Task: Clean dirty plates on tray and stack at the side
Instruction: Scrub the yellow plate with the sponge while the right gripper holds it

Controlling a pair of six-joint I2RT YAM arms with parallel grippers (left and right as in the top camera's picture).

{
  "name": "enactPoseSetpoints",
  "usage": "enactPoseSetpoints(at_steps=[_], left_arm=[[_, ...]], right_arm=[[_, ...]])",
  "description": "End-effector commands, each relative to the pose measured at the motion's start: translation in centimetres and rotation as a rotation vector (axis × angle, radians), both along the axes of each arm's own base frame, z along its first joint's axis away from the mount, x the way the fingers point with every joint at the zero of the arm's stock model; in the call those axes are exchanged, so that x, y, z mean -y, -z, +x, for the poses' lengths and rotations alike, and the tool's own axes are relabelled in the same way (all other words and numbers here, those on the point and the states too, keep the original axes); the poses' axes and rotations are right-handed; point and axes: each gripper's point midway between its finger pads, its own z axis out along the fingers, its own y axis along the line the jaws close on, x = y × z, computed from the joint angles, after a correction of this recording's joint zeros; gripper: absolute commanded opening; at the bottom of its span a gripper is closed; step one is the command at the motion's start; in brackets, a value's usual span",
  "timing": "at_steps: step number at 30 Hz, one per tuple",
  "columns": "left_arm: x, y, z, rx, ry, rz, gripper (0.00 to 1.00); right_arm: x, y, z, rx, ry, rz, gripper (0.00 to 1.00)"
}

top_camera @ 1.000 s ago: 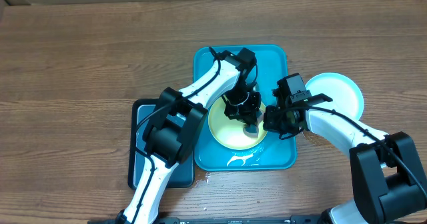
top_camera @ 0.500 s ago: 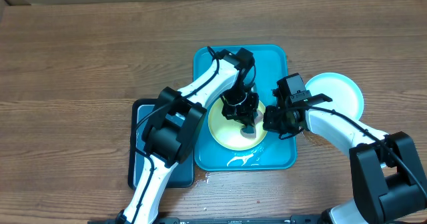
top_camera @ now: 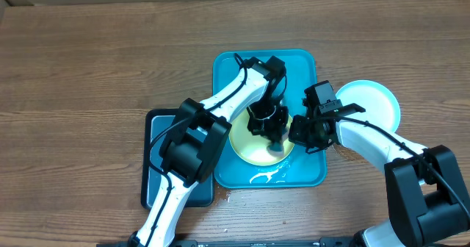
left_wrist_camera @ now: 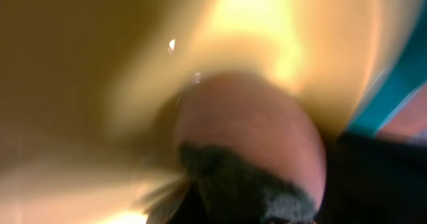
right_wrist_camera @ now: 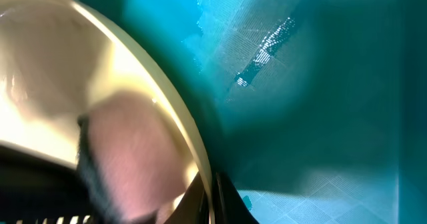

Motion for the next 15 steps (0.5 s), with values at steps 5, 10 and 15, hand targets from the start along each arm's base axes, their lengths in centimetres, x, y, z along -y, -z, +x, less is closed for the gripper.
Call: enactPoseSetpoints(at_steps=[5, 10, 15], left_arm=[[-6.0, 1.5, -2.4, -0.041, 0.055, 0.340, 0.04], [-12.3, 2.0, 1.1, 0.086, 0.005, 0.607, 0.04], [-16.8, 2.0, 3.7, 0.127, -0.107, 0.734, 0.04]], right_arm=[[2.6, 1.4, 0.2, -0.014, 0.076, -0.099, 0.04], [2.6, 1.4, 0.2, -0.014, 0.076, -0.099, 0.04], [2.6, 1.4, 0.1, -0.014, 0.075, -0.099, 0.04]])
